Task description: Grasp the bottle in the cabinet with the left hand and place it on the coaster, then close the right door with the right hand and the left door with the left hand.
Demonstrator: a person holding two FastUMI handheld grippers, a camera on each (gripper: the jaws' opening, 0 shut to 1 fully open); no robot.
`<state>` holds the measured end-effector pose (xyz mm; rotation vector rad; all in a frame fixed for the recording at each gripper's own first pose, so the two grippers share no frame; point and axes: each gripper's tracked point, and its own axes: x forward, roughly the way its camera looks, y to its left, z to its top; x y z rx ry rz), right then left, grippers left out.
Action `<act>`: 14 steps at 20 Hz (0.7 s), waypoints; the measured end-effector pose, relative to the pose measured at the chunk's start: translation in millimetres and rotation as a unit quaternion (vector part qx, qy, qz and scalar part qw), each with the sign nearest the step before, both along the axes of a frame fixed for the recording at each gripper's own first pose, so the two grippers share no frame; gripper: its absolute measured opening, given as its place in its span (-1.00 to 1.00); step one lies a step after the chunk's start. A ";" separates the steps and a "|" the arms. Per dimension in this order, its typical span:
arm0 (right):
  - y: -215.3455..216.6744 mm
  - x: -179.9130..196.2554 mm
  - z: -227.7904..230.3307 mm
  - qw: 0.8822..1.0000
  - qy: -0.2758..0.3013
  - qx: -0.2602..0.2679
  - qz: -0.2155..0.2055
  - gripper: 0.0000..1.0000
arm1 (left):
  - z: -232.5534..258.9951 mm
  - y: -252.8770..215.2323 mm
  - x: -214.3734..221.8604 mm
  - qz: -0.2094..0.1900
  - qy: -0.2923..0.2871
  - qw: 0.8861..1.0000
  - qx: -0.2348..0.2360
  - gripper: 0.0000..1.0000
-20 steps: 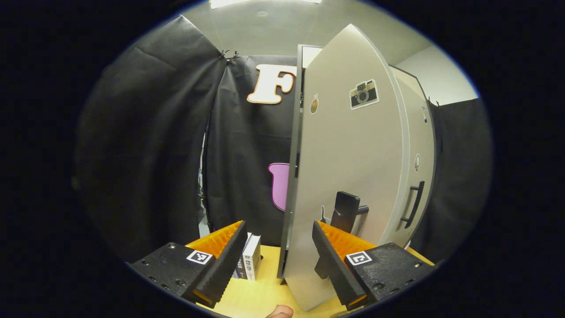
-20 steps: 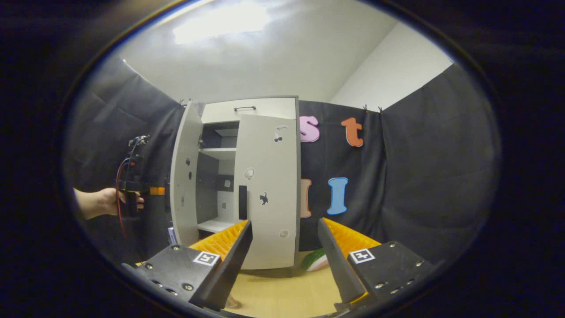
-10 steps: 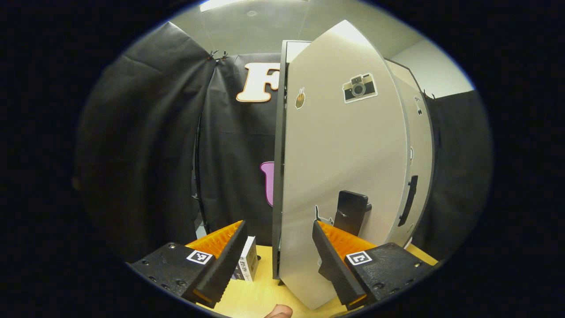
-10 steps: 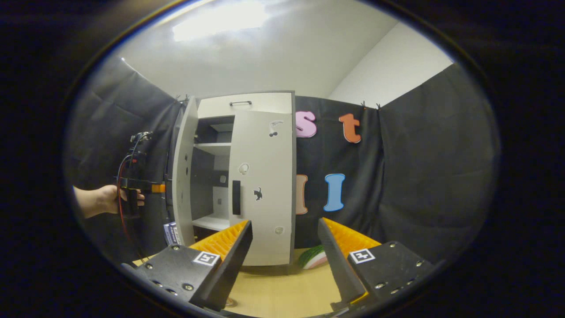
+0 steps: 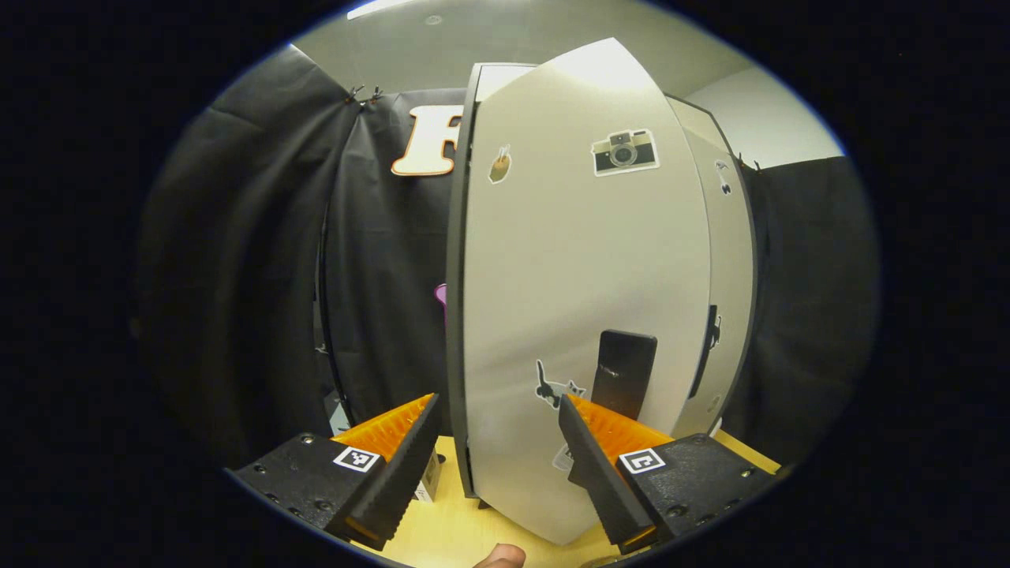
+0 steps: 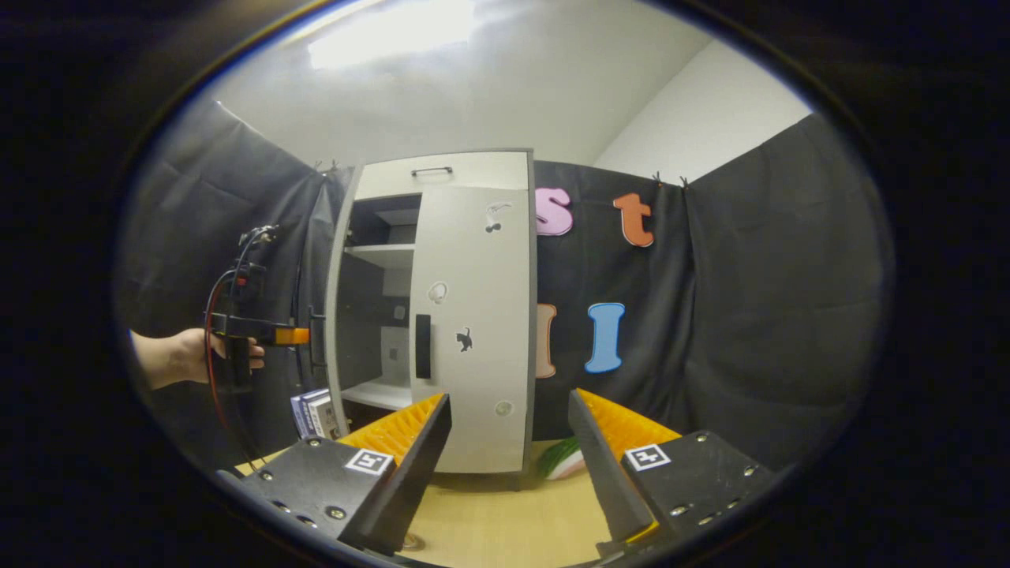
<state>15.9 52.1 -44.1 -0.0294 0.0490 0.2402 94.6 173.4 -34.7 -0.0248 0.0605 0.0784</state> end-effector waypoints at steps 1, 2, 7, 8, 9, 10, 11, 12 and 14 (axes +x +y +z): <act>-0.3 1.9 -0.9 1.000 0.000 -0.002 -0.001 0.83 | -2.5 -3.0 2.4 -0.001 0.003 1.000 0.001 0.91; -1.9 4.1 -0.7 1.000 -0.001 -0.004 -0.004 0.82 | -5.0 -4.5 5.3 0.001 0.003 1.000 -0.001 0.92; -0.5 2.2 5.0 1.000 -0.009 0.002 -0.008 0.82 | -6.8 -21.8 -0.1 -0.010 -0.014 0.999 -0.035 0.92; 1.1 3.6 6.0 1.000 -0.007 0.003 -0.008 0.83 | -9.4 -23.3 -2.1 -0.008 -0.008 0.999 -0.036 0.84; 3.1 1.5 7.5 1.000 -0.005 0.003 -0.006 0.82 | -12.2 -25.3 -5.3 -0.009 0.001 0.999 -0.035 0.92; 7.4 -2.9 12.6 1.000 -0.007 0.001 -0.002 0.83 | -12.5 -29.5 -12.6 -0.015 0.005 0.999 -0.033 0.84; 8.9 -7.8 16.9 1.000 -0.011 0.000 0.001 0.83 | -9.7 -34.1 -20.4 -0.017 0.004 0.999 -0.029 0.92; 12.4 -13.7 19.3 1.000 -0.013 0.002 0.006 0.83 | -7.2 -38.5 -28.6 -0.019 0.002 1.000 -0.022 0.92; 19.4 -30.4 19.7 1.000 -0.012 0.010 0.019 0.83 | -9.1 -44.6 -49.8 -0.015 0.000 1.000 -0.009 0.92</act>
